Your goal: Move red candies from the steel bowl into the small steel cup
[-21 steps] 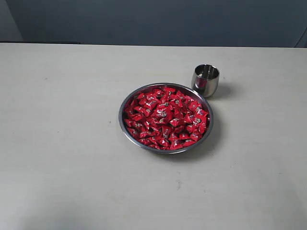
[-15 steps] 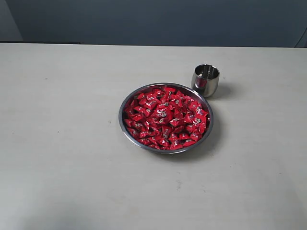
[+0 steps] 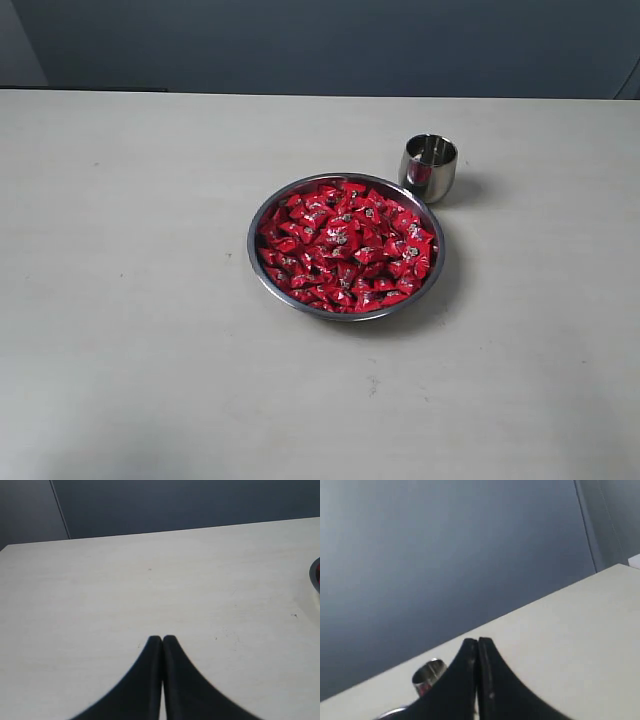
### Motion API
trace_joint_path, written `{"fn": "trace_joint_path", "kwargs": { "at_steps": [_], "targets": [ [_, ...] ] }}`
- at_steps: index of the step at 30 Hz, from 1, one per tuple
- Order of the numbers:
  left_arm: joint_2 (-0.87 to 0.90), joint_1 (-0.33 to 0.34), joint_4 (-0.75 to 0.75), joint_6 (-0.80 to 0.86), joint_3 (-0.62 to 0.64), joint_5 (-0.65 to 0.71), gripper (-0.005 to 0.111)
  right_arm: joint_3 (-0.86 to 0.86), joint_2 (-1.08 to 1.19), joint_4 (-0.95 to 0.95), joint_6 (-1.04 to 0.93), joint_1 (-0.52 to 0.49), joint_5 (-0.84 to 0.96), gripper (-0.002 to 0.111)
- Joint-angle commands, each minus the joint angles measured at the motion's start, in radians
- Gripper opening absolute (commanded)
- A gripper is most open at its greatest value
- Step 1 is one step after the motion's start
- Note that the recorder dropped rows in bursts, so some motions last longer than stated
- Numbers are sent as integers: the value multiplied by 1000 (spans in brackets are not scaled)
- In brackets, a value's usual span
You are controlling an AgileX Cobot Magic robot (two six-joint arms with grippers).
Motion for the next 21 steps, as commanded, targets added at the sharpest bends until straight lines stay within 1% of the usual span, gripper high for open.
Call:
{"fn": "trace_joint_path", "kwargs": {
  "at_steps": [1, 9, 14, 21],
  "targets": [
    [-5, 0, 2, -2, 2, -7, 0, 1, -5, 54, -2, -6, -40, -1],
    [-5, 0, 2, -2, 2, -7, 0, 1, -5, 54, -2, -6, -110, -1],
    [-5, 0, 2, -2, 2, -7, 0, 1, -5, 63, -2, -6, -226, -1],
    [-5, 0, 2, -2, 2, -7, 0, 1, -5, 81, -2, -6, -323, -1]
  ]
}}
